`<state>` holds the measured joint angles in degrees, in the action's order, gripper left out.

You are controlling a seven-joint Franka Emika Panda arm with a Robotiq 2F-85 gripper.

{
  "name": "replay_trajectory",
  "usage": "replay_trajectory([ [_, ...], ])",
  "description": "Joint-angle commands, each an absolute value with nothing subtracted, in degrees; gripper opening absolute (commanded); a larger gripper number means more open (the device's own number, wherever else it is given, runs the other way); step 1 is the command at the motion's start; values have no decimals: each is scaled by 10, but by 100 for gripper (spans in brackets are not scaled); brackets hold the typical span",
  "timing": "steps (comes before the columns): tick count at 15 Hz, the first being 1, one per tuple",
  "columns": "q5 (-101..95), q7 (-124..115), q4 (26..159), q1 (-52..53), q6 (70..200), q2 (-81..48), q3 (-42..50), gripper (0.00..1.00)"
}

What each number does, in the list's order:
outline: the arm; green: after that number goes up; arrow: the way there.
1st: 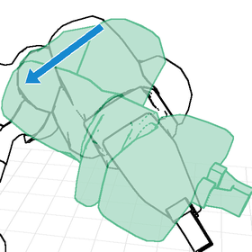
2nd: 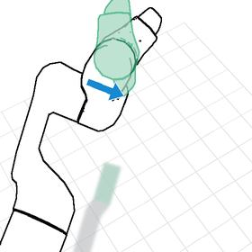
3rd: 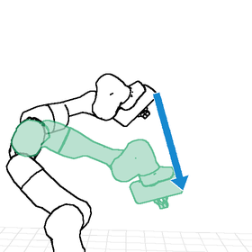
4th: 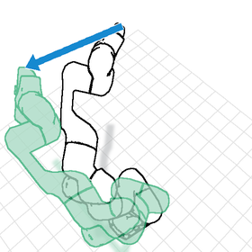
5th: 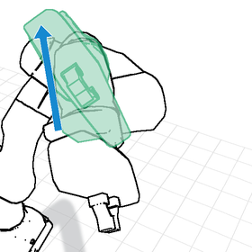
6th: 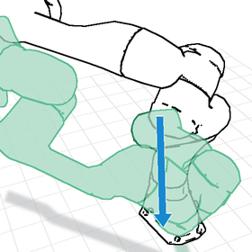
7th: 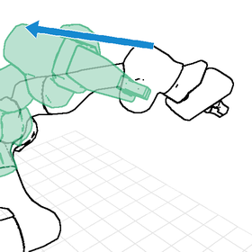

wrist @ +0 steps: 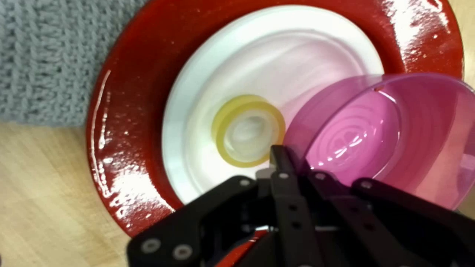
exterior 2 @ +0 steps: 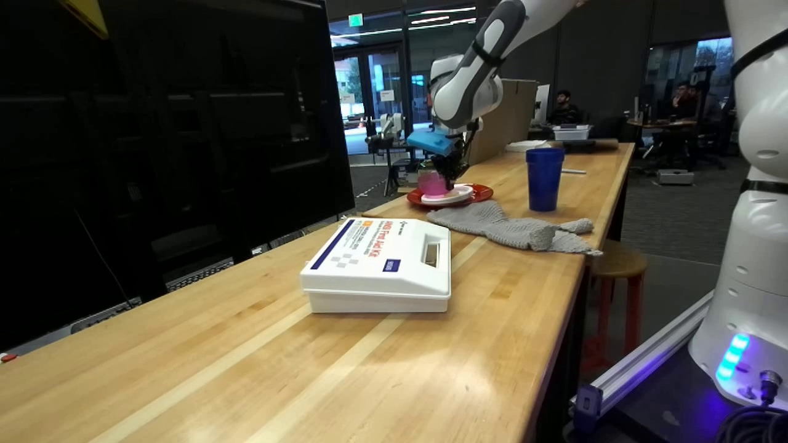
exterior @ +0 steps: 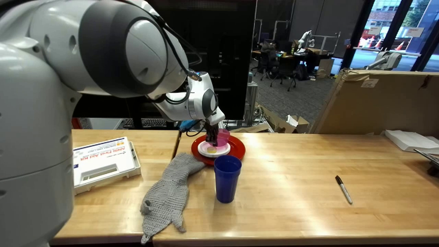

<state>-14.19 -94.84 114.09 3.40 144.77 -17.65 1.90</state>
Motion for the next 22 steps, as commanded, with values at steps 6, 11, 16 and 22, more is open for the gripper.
replay_trajectory([
  [6, -118, -908, 1141, 49, 1449, -178, 27, 65],
  [11, -123, -890, 1134, 61, 1446, -178, 26, 98],
  [16, -154, -862, 1128, 78, 1450, -162, 31, 100],
  [22, -222, -875, 1134, 104, 1420, -106, 32, 100],
])
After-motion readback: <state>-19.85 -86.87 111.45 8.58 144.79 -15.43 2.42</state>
